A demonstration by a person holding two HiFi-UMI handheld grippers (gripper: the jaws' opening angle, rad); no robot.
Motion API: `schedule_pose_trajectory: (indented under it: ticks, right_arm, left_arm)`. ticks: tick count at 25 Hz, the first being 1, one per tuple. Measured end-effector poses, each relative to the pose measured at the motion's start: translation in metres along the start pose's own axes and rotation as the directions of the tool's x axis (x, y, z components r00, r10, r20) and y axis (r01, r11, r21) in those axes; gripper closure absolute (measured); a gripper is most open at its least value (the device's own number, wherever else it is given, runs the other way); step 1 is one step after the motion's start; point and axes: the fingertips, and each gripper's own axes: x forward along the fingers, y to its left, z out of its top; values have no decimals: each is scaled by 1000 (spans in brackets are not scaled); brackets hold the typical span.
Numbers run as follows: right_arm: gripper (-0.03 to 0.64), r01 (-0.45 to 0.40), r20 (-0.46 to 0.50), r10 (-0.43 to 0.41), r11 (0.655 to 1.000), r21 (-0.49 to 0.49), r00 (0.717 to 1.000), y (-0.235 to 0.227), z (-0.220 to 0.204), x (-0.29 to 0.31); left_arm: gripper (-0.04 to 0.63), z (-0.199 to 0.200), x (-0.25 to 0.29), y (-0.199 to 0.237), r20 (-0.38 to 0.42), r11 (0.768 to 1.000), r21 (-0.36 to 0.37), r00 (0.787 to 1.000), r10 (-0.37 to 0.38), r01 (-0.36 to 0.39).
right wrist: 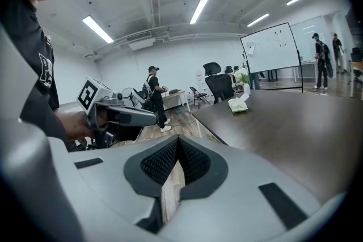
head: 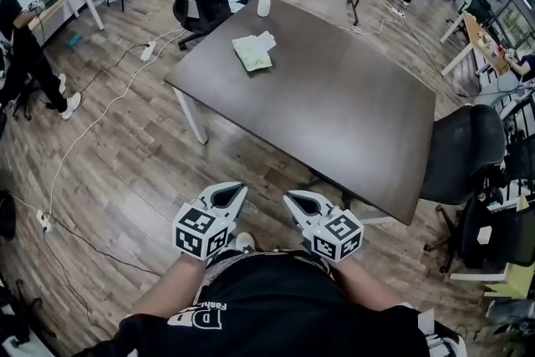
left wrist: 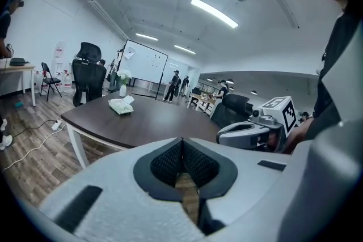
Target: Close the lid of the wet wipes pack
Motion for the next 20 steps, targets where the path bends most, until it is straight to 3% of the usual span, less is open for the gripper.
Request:
schedule_pose_trajectory:
  ticks: [20]
  right_arm:
    - [612, 1, -34, -1, 1000, 0, 999, -17, 21, 58]
  left_arm:
    - [578, 12, 11, 61, 7, 999, -36, 1000, -4, 5]
